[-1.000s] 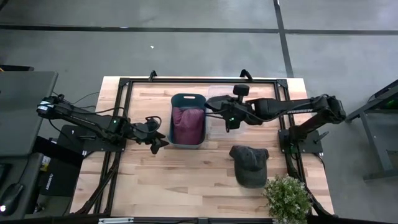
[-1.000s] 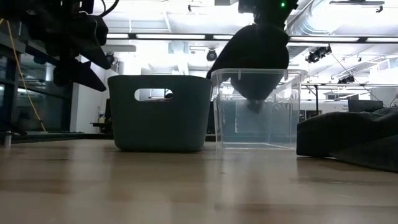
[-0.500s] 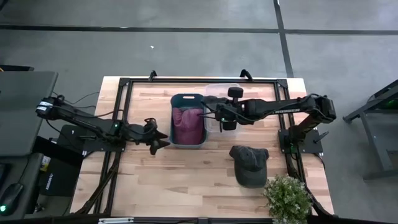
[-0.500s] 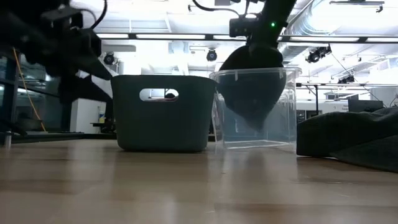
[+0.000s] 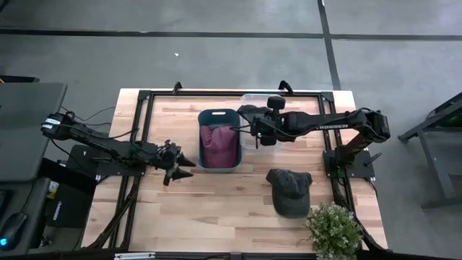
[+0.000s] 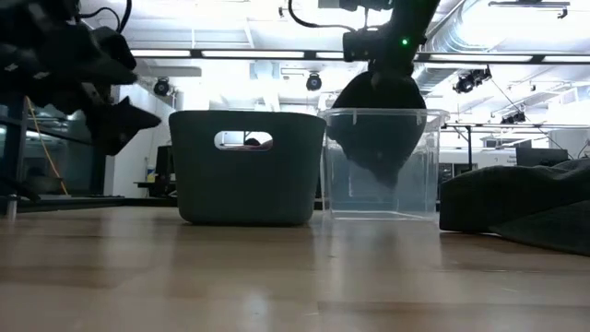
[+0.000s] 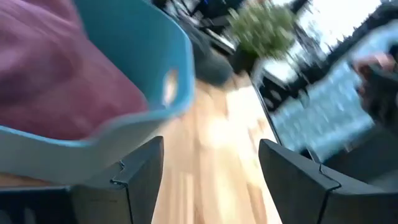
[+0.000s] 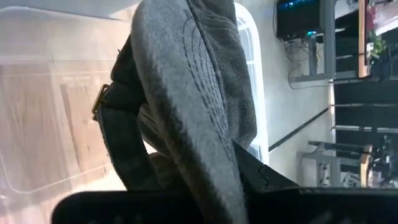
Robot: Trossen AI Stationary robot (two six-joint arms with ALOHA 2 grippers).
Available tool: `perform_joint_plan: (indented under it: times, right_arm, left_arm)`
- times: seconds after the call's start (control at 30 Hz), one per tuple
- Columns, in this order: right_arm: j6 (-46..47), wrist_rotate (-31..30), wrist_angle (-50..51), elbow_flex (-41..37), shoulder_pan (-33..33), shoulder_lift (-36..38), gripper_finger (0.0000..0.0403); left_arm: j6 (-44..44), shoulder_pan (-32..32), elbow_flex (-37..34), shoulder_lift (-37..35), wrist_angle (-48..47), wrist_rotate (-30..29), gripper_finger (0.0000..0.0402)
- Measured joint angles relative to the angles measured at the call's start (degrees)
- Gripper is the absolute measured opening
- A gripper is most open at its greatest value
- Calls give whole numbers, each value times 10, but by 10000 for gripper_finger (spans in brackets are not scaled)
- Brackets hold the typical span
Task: Pick & Place hat
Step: Put the left black cap into the transparent bin
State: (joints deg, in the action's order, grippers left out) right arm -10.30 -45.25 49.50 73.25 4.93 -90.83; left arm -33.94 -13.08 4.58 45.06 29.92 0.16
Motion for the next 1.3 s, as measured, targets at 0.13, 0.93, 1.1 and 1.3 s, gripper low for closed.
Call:
perform_joint_plan:
  times: [0.13,0.93,1.1,1.3]
  right_arm:
    - [-5,21,2,3,0,0,5]
    - [-50,123,50,2,20,0,4]
    - [-46,120,36,2,33,0,4]
    - [-26,113,29,2,35,0,4]
  left_arm:
    - [17,0,0,0,2,25,246]
    - [35,0,0,0,-76,-78,246]
    - [35,0,0,0,-75,-78,246]
    - [35,0,0,0,-75,-78,246]
